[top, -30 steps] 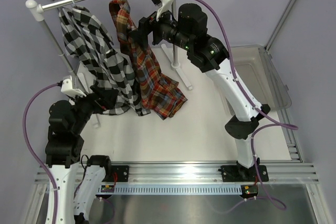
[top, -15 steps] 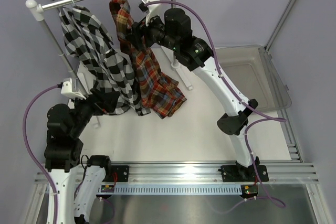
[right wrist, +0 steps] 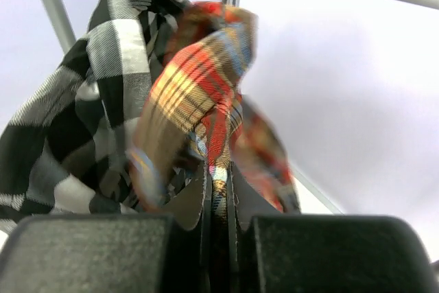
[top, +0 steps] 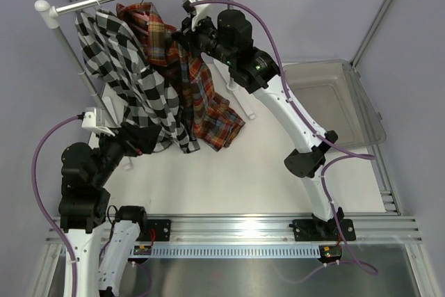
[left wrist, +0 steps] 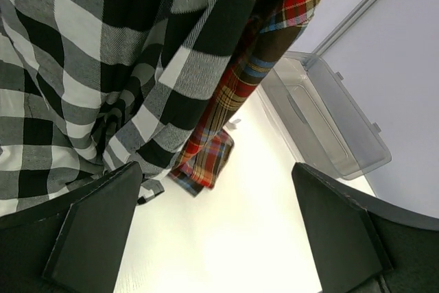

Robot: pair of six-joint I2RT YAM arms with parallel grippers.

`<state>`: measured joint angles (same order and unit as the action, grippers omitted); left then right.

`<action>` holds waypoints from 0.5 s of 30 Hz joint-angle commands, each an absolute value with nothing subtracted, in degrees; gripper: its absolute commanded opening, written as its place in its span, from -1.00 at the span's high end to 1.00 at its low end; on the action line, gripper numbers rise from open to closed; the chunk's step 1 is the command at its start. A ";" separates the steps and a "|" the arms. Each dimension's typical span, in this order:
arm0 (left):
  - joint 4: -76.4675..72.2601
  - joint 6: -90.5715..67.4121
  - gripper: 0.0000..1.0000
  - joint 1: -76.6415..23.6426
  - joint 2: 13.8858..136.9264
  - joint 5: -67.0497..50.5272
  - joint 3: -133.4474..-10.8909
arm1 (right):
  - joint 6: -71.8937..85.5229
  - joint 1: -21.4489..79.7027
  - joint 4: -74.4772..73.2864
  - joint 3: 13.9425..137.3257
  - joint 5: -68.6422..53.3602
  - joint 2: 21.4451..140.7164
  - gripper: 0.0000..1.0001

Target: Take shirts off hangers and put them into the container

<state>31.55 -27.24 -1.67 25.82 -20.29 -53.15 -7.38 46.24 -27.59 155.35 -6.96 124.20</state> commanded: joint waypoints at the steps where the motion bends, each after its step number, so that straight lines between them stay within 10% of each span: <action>1: 29.44 -27.25 -0.96 -1.41 25.23 -23.47 -52.38 | -10.10 46.93 -24.35 156.89 -6.42 125.24 1.00; 15: 26.11 -28.74 -0.97 -1.41 25.13 -24.26 -49.48 | -8.09 46.93 -14.77 154.16 6.93 122.17 1.00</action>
<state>29.85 -27.57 -1.67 25.08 -21.65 -49.98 -8.73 46.57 -20.75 152.14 -0.16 124.90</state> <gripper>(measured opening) 0.977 0.112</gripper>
